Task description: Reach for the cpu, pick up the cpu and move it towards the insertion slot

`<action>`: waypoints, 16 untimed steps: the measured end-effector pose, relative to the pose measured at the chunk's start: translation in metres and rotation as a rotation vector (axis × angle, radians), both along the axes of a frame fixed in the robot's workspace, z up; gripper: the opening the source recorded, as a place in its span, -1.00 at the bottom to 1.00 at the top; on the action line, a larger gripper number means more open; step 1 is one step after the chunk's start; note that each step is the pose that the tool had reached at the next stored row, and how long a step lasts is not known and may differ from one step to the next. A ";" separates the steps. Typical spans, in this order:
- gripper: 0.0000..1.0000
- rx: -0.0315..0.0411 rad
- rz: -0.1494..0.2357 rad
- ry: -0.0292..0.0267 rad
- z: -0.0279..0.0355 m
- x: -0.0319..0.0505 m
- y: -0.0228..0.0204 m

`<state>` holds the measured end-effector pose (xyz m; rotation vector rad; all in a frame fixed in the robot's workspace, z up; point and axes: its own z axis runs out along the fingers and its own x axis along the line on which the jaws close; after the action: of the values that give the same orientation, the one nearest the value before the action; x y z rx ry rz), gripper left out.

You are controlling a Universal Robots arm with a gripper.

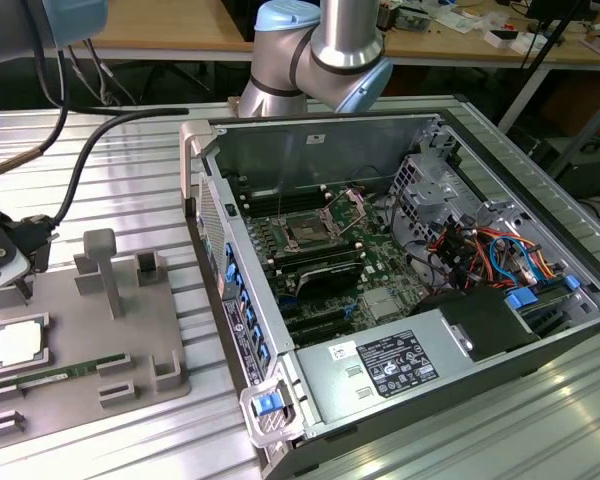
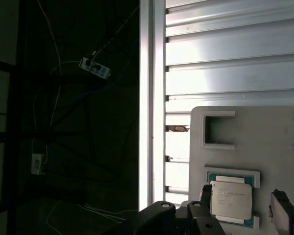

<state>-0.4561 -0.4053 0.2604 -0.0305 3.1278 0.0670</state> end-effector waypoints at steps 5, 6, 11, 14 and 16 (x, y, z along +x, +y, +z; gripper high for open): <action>0.09 0.0001 0.000 -0.0002 -0.0027 -0.0001 -0.0008; 0.09 0.0001 0.000 -0.0003 -0.0037 0.0000 -0.0013; 0.09 0.0001 0.000 -0.0002 -0.0094 -0.0003 -0.0041; 0.09 0.0001 0.000 -0.0003 -0.0129 -0.0003 -0.0050; 0.09 0.0001 0.000 -0.0003 -0.0136 -0.0003 -0.0052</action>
<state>-0.4563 -0.4105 0.2468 -0.0307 3.1275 0.0672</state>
